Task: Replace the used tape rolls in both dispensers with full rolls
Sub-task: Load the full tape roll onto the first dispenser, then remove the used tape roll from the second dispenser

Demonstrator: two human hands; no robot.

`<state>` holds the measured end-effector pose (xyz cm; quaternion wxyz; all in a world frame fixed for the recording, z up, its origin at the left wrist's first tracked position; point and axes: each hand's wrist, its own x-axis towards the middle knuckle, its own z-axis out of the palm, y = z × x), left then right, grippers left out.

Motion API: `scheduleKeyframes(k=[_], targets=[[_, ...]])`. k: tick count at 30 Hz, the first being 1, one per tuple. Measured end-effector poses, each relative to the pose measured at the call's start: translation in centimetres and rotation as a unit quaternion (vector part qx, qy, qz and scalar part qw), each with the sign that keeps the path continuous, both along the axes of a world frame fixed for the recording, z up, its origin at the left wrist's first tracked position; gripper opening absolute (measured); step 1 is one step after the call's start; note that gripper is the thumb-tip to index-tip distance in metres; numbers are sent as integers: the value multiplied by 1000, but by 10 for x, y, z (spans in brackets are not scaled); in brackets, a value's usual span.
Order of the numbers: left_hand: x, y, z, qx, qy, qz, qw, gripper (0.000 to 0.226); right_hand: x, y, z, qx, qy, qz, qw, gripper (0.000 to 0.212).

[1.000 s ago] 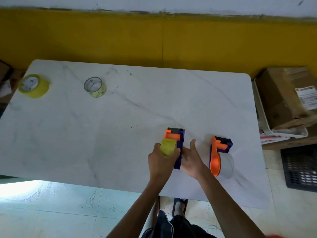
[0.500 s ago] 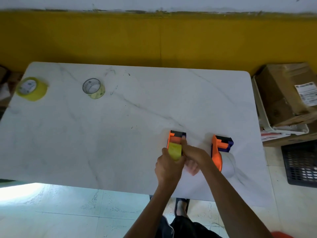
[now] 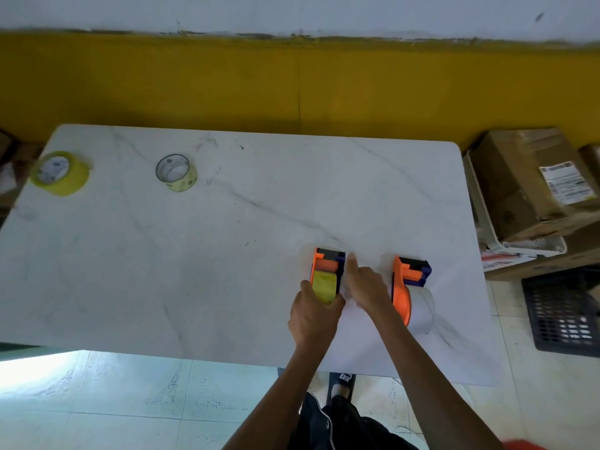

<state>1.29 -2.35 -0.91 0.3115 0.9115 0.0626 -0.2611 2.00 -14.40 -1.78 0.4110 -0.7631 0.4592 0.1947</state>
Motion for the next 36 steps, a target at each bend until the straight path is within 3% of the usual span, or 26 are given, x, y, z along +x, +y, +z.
scheduleKeyframes(k=[3, 8, 10, 17, 23, 27, 36], targets=[[-2, 1, 3, -9, 15, -3, 1000, 60, 2, 0, 14, -12, -40, 12, 999, 51], [11, 1, 24, 34, 4, -51, 998, 103, 9, -14, 49, -36, -85, 63, 994, 57], [23, -3, 42, 26, -23, -61, 998, 107, 15, -22, 69, -38, -89, 88, 991, 58], [101, -33, 141, -55, -125, -150, 979, 78, 40, -55, 163, -86, -145, 168, 971, 58], [139, -52, 199, -72, -209, -195, 956, 55, 42, -75, 199, -137, -228, 152, 952, 54], [139, -55, 206, -82, -202, -199, 955, 43, 32, -83, 201, -138, -248, 133, 950, 53], [105, -71, 157, -74, -113, -232, 963, 56, -13, -110, 164, -106, -192, 70, 973, 52]])
